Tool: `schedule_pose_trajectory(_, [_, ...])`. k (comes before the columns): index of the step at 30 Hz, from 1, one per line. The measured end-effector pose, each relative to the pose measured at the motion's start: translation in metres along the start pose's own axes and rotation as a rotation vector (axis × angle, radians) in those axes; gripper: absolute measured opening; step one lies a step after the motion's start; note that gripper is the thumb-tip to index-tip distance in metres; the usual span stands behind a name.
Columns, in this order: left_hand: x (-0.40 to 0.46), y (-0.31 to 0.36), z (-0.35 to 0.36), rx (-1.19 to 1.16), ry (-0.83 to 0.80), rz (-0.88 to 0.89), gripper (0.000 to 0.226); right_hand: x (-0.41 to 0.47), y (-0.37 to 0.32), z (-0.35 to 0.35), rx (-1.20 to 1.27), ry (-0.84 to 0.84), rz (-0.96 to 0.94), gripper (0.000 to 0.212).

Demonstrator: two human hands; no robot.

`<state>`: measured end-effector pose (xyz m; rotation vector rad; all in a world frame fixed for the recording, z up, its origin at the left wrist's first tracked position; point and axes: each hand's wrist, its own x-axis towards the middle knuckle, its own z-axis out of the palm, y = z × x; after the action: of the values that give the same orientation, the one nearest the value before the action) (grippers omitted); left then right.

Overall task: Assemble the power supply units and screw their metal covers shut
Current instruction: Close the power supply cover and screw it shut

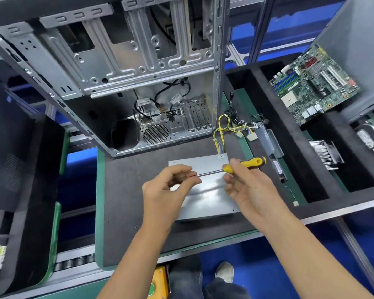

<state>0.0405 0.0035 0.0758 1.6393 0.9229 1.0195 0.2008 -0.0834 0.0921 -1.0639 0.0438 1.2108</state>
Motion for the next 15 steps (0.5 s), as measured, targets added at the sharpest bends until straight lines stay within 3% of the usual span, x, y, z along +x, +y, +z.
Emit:
schedule_pose_trajectory(3, [0.001,0.000,0.005,0.030,-0.014,0.059,0.032,0.001,0.003,0.004,-0.053,-0.013,0.023,0.039])
schedule_pose_trajectory(6, [0.002,-0.001,0.011,0.057,-0.038,0.078,0.032,0.004,0.007,0.005,-0.063,0.003,0.016,0.023])
schedule_pose_trajectory(9, [0.005,-0.005,0.013,0.093,-0.145,0.016,0.059,0.009,0.007,0.002,-0.056,0.045,-0.024,0.017])
schedule_pose_trajectory(11, [0.011,-0.010,0.013,0.222,-0.205,-0.005,0.076,0.017,0.004,-0.004,-0.061,0.117,-0.120,0.018])
schedule_pose_trajectory(15, [0.032,-0.019,0.033,0.488,-0.284,0.122,0.070,0.035,-0.008,-0.019,-0.133,0.246,-0.371,0.019])
